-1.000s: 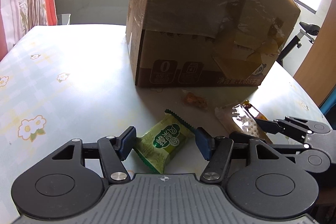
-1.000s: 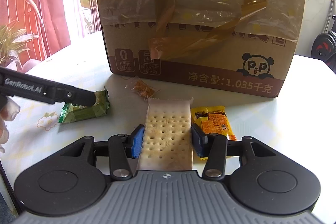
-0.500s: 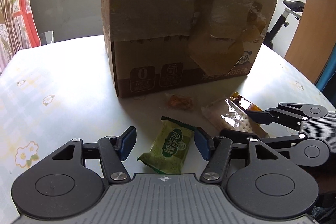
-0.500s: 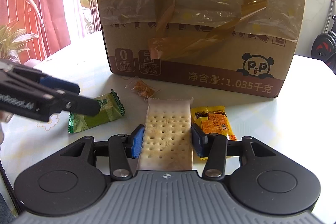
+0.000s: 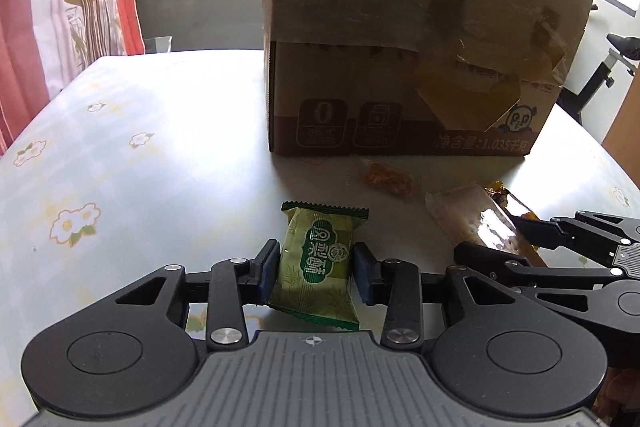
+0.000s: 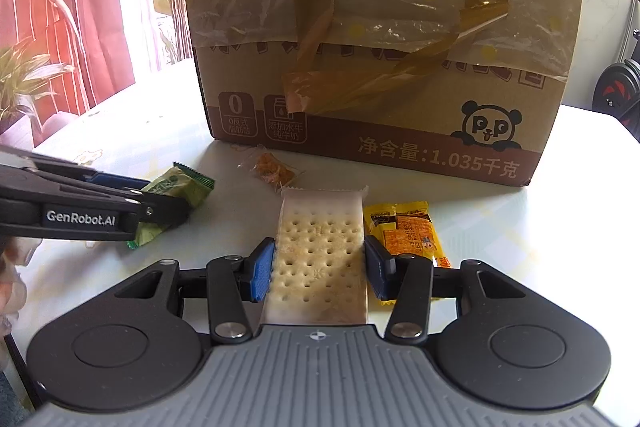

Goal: Organize snacks
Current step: 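Grasp the cracker packet with the right tool while the left tool grasps the green pastry pack, then lift both held packs up and carry them over the cardboard box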

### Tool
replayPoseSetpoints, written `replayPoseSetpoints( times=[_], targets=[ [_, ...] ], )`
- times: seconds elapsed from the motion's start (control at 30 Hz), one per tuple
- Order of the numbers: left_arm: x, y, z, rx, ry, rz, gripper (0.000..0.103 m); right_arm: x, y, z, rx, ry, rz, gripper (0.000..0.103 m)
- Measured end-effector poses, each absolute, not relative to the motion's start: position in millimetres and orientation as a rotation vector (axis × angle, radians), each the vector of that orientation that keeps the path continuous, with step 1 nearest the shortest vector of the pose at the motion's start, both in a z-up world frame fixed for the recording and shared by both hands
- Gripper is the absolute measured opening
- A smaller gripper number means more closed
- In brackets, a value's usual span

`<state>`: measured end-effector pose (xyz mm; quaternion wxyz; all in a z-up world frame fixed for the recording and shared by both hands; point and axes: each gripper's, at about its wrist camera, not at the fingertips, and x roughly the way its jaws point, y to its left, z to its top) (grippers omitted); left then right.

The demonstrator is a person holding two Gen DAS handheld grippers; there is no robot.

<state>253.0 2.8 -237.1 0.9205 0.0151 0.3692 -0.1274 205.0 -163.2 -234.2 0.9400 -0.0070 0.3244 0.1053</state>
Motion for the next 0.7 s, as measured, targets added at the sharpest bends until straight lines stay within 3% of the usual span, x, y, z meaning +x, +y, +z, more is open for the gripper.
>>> replayPoseSetpoints(
  times=[0.7],
  targets=[
    [232.4, 21.7, -237.1, -0.047, 0.684, -0.189, 0.041, 206.1, -163.4, -235.1, -0.019, 0.664, 0.219, 0.05]
  ],
)
